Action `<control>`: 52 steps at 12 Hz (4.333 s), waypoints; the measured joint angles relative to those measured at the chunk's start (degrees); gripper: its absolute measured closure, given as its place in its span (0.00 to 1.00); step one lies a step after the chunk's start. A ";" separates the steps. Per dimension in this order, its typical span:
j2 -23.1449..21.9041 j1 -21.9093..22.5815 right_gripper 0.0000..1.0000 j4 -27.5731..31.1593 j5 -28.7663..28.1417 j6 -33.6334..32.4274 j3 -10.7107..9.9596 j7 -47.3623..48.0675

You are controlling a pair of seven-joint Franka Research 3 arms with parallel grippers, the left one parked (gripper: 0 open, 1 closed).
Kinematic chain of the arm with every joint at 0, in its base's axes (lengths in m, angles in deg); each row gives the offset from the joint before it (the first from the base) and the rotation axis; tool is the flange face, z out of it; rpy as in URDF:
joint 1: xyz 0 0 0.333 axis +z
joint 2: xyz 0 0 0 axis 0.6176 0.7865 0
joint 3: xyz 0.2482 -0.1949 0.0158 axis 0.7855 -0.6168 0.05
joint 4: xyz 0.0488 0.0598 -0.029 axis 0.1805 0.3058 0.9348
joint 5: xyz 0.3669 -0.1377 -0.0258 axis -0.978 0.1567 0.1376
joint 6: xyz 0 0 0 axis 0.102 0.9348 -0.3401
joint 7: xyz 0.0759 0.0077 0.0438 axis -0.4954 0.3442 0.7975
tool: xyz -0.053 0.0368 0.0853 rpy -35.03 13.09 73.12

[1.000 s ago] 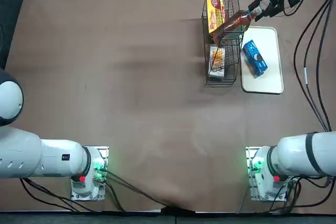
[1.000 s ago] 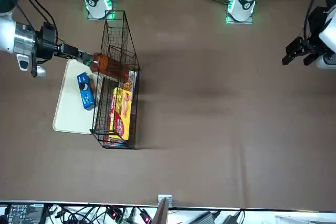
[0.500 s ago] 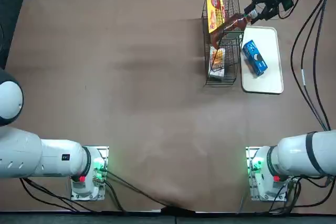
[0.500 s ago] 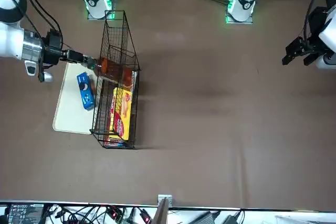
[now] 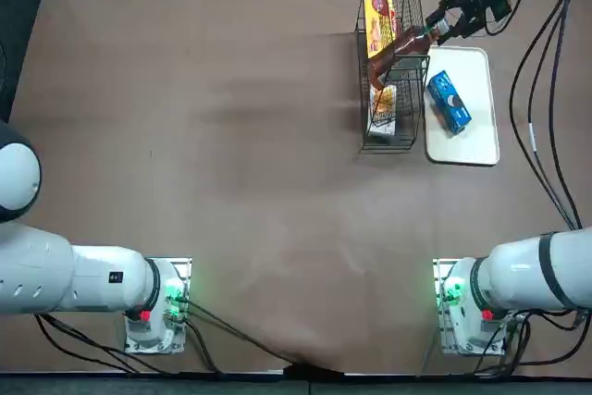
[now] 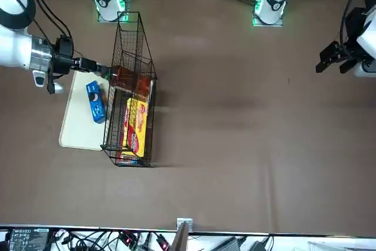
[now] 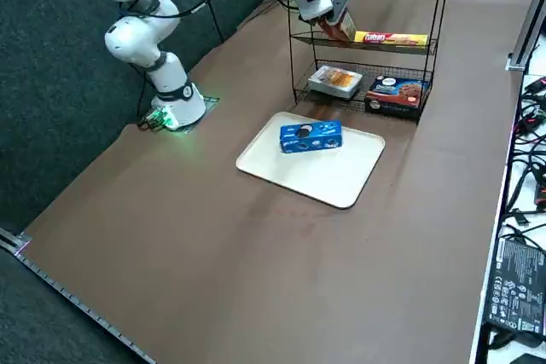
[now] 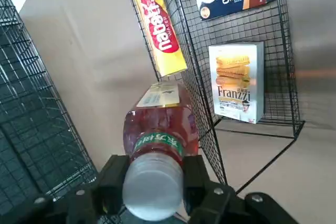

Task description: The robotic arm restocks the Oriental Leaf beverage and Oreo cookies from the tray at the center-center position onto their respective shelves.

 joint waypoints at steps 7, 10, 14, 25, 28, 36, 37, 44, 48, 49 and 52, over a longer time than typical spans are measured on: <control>0.21 0.48 0.15 0.00 -0.65 0.40 -0.07 -0.02; -0.07 0.45 0.00 -0.07 -0.66 0.29 -0.25 -0.07; -0.22 -0.39 0.00 -0.63 1.00 -0.56 -1.07 -0.40; -0.86 -6.18 0.00 -3.53 6.75 -3.16 -1.69 -2.71; -0.79 -7.50 0.00 -4.15 14.54 -3.05 -1.80 -7.77; 5.01 -2.23 0.00 1.17 33.06 12.25 -0.63 -22.92; 5.53 -1.31 0.00 2.38 34.02 14.25 -0.58 -23.82; 10.34 -0.03 0.00 6.91 34.82 23.61 -0.66 -35.17; 13.18 0.00 0.00 9.39 34.83 31.11 -0.66 -35.64; 14.04 0.00 0.00 9.84 34.80 32.28 -0.66 -35.60; 15.95 0.01 0.00 10.00 34.76 33.52 -0.66 -32.94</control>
